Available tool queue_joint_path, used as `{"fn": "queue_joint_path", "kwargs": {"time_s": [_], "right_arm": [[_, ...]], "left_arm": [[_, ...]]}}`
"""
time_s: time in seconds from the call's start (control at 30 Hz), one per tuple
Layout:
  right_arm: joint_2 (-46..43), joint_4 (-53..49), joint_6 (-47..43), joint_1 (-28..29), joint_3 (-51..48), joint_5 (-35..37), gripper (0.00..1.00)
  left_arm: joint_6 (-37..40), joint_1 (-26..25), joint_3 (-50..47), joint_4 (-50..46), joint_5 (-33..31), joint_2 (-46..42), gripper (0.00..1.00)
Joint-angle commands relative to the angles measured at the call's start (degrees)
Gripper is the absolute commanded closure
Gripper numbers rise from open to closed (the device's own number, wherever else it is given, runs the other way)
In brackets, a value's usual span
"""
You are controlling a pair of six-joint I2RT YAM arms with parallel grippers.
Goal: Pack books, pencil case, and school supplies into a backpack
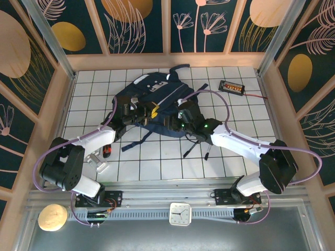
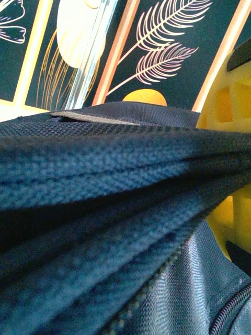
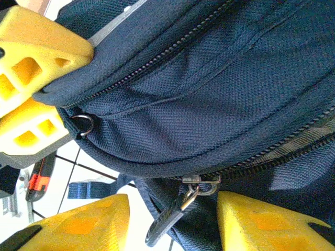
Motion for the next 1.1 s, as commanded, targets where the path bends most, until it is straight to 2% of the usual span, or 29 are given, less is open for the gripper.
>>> {"fn": "queue_joint_path", "kwargs": {"time_s": [0.0, 0.1, 0.2, 0.4, 0.43, 0.5, 0.6, 0.73, 0.87, 1.07], "right_arm": [[-0.3, -4.5, 0.2, 2.0, -0.7, 1.1, 0.54], [0.0, -5.3, 0.3, 2.1, -0.7, 2.0, 0.58], [0.1, -5.8, 0.4, 2.1, -0.3, 2.5, 0.67], [-1.1, -8.4, 0.6, 2.1, -0.6, 2.8, 0.98], [-1.8, -9.2, 0.5, 2.1, -0.8, 2.9, 1.0], [-3.0, -11.6, -0.1, 1.9, -1.0, 3.5, 1.0], [-5.2, -14.9, -1.9, 0.4, -2.3, 4.3, 1.0], [-6.0, -16.9, -5.9, -5.7, -3.2, 2.2, 1.0], [-4.6, -16.2, -10.6, -10.9, -1.9, 0.4, 1.0], [-0.2, -17.7, -16.2, -12.4, 3.2, -1.0, 1.0]], "left_arm": [[-2.1, 0.3, 2.8, 9.4, 2.5, -3.3, 0.92], [-2.0, 0.3, 2.9, 9.5, 2.6, -3.1, 0.92], [-1.9, 0.3, 2.9, 9.2, 2.8, -3.1, 0.92], [-0.4, 0.3, 2.4, 8.0, 2.8, -3.5, 0.92], [0.3, 0.4, 2.2, 7.3, 3.0, -3.6, 0.92], [3.1, 0.9, 2.6, 4.4, 3.6, -3.9, 0.92], [11.8, 2.7, 4.3, -4.9, 4.6, -5.1, 0.93], [23.1, 6.3, 5.0, -18.0, 5.1, -8.1, 0.93], [29.2, 10.8, 2.3, -24.0, 7.0, -11.1, 0.93], [33.5, 17.4, -2.5, -24.8, 9.5, -11.9, 0.93]]}}
